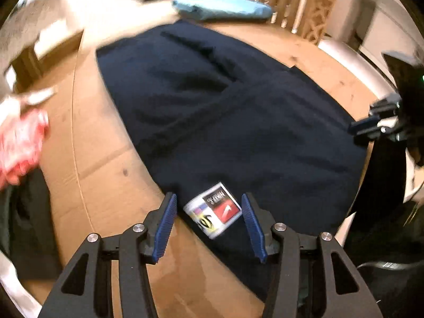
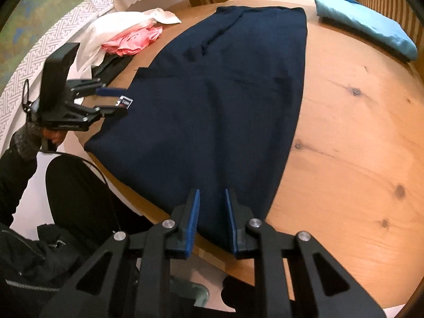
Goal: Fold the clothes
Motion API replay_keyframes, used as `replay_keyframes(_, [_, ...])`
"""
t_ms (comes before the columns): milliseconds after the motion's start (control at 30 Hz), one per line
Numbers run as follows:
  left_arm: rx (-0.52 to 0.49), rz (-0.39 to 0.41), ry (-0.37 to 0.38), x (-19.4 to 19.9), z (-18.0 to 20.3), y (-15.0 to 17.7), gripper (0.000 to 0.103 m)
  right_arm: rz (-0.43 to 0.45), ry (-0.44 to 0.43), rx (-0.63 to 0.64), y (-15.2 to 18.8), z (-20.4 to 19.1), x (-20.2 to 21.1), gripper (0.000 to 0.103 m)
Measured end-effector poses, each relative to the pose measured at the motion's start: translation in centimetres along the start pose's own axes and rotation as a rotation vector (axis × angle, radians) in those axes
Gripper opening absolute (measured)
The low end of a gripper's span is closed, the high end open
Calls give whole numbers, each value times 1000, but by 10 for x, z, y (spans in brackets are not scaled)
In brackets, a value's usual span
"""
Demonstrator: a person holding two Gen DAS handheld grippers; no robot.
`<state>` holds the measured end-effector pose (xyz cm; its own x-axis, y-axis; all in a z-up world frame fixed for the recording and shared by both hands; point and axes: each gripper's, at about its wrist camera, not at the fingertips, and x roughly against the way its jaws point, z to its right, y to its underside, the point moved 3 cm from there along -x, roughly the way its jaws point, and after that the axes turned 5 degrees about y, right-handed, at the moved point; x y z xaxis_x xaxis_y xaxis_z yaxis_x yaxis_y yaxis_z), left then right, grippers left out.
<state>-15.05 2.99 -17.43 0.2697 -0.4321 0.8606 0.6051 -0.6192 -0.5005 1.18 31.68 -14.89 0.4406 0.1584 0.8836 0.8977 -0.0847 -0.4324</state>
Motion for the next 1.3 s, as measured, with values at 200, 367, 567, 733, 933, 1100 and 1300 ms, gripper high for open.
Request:
replay_keyframes(200, [113,23,-37,11,-37,-9,57,50,6,-7,-17,4,15,19])
replay_keyframes(367, [27,42,94,21,-5,-9,57,180,-6,-21,-69,9,9,19])
replay_keyframes(567, [-53,-7,98,5,11,-8,58,63,47,19,-97,8,-51,11])
replay_keyframes(733, [-40,-29,-43,12,-14,-5,57,65,148,-6,-86,31,-33,5])
replay_keyframes(933, [-3,17,61,35,-11,0,57,86,52,65,-44,19,5,27])
replay_keyframes(1100, [-215,-26,123,34,48,4,58,65,35,244,13,-5,38,41])
replay_keyframes(1300, [-275,-112,87,7,51,5,60,10,109,395,48,-19,40,42])
